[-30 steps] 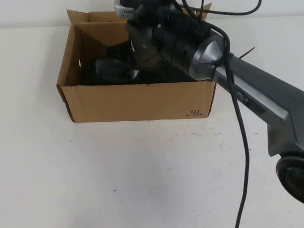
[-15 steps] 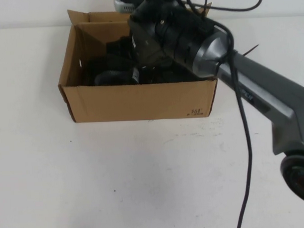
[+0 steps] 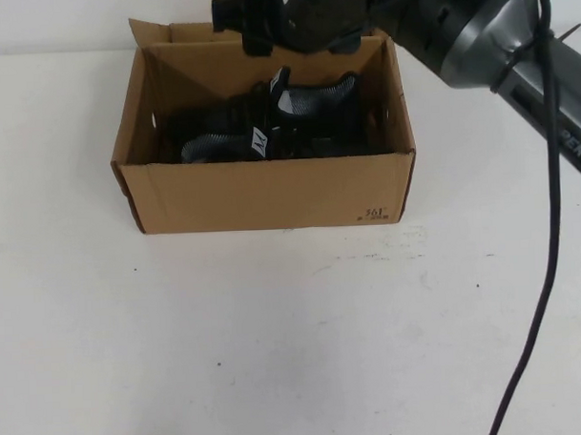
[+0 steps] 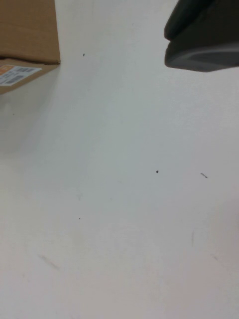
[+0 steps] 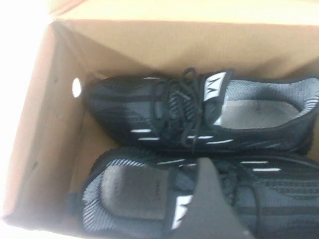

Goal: Put shoes into padded shoe box
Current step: Adjust the shoe

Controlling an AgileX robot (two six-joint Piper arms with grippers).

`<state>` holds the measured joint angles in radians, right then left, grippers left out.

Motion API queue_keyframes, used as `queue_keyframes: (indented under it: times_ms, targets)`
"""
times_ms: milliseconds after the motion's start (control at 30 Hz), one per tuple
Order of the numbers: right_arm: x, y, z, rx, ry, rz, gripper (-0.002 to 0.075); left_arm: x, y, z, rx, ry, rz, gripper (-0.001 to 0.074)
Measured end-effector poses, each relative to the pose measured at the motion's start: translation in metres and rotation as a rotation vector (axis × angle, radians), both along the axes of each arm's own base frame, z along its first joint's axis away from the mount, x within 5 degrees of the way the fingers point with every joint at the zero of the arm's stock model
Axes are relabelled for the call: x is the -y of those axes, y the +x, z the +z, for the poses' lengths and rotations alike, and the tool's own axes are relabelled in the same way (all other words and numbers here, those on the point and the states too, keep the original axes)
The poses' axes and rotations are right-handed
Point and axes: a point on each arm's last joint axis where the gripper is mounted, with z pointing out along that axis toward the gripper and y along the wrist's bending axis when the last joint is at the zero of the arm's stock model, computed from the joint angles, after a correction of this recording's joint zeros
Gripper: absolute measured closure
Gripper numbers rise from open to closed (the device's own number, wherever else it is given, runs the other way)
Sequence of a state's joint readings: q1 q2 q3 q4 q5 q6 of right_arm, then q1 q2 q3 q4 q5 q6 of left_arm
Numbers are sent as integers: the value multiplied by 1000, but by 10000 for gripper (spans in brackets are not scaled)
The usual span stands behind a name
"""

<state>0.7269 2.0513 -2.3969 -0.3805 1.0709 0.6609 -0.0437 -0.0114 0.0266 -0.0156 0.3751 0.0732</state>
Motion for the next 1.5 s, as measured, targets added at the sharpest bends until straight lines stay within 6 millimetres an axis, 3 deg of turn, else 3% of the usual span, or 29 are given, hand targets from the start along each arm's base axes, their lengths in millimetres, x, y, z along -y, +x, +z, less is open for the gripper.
queue_keyframes:
  times_ms: [133, 267, 367, 500, 567, 733, 933, 1500]
  targets:
    - [-25, 8, -13, 92, -33, 232, 488, 0, 0, 0, 0, 0, 0, 738]
    - [-46, 16, -34, 99, -9, 351, 501, 0, 0, 0, 0, 0, 0, 738]
    - [-57, 23, -53, 48, 47, 353, 448, 0, 0, 0, 0, 0, 0, 738]
    - [-63, 35, -76, -40, 153, 266, 263, 0, 0, 0, 0, 0, 0, 738]
    - [-65, 41, -83, -71, 231, 215, 216, 0, 0, 0, 0, 0, 0, 738]
    - [-70, 49, -91, -65, 303, 193, 211, 0, 0, 0, 0, 0, 0, 738]
    - [-74, 43, -96, -158, 343, 202, 211, 0, 0, 0, 0, 0, 0, 738]
    - [-86, 58, -124, -149, 430, 189, 211, 0, 0, 0, 0, 0, 0, 738]
